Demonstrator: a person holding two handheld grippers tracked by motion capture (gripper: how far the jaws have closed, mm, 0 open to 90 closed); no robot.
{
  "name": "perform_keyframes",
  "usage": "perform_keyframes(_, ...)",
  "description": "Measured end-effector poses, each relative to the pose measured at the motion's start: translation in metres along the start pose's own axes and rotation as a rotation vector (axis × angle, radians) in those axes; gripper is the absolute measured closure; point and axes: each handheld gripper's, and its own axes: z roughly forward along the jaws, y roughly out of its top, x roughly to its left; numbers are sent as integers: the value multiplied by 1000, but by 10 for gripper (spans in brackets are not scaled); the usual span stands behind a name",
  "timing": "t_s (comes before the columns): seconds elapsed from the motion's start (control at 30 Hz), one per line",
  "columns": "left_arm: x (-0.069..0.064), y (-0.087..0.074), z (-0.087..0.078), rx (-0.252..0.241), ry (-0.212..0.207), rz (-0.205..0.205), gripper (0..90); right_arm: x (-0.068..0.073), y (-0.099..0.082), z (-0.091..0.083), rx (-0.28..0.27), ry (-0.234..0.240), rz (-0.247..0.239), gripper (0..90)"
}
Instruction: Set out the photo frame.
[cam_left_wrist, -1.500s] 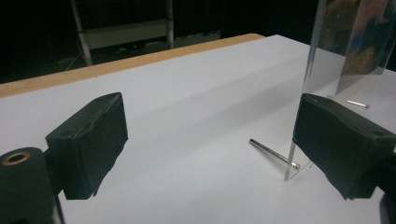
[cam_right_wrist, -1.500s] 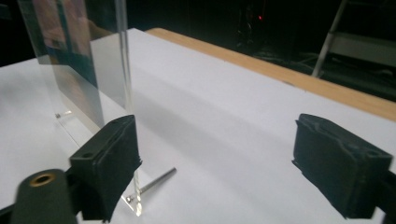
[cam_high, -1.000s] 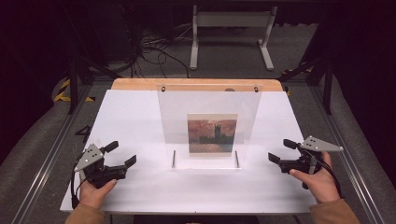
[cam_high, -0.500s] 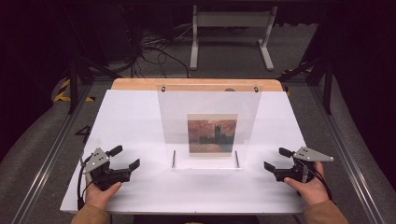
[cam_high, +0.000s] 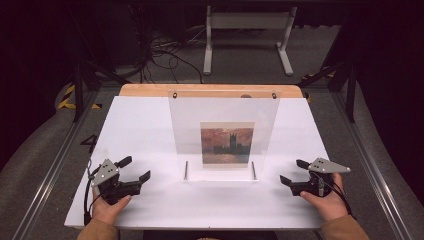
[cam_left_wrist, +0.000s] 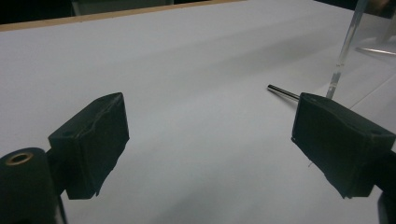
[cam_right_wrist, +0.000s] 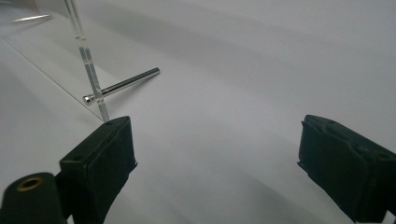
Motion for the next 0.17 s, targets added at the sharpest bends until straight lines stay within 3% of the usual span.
perform_keyframes(0.17, -1, 0, -2, 14, 4, 0, 109, 0, 0, -1, -3, 1, 3, 105)
